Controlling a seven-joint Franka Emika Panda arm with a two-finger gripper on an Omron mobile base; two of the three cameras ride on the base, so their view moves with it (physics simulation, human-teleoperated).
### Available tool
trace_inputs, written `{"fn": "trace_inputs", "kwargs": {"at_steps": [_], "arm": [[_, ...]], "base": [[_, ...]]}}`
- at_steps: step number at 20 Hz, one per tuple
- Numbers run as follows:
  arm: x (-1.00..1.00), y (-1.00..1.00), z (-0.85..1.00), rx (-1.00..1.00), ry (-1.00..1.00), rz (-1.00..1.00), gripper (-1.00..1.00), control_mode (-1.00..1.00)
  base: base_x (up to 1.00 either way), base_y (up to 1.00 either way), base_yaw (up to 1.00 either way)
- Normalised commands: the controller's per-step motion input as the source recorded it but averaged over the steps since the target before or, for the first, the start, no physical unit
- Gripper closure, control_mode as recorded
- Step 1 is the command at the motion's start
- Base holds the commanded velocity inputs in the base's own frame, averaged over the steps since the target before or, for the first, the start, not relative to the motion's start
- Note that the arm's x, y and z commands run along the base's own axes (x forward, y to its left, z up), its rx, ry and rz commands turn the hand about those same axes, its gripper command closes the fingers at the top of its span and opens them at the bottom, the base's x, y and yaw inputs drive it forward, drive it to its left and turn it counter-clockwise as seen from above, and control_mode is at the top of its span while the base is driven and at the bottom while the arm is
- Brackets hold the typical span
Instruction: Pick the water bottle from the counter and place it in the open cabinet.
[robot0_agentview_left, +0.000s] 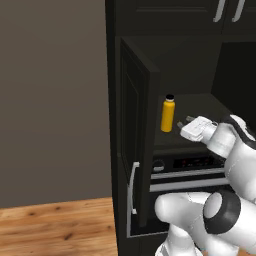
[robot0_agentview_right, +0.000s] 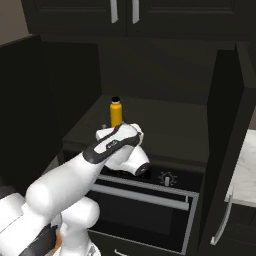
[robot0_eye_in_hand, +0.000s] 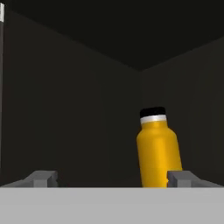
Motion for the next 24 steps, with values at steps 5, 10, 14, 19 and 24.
{"fn": "trace_inputs", "kwargs": {"at_steps": [5,10,14,19,24], "arm": [[-0.57,0.00,0.55,-0.01,0.00,0.00,-1.00,-1.00],[-0.58,0.00,0.51,-0.01,0.00,0.00,-1.00,-1.00],[-0.70,0.00,0.38,0.00,0.00,-0.02,-1.00,-1.00],[-0.76,0.00,0.20,0.00,0.00,-0.03,-1.00,-1.00],[-0.77,0.00,0.17,0.00,0.00,-0.01,-1.00,-1.00]], "base": [[0.00,0.00,0.00],[0.00,0.00,0.00],[0.00,0.00,0.00],[0.00,0.00,0.00],[0.00,0.00,0.00]]}}
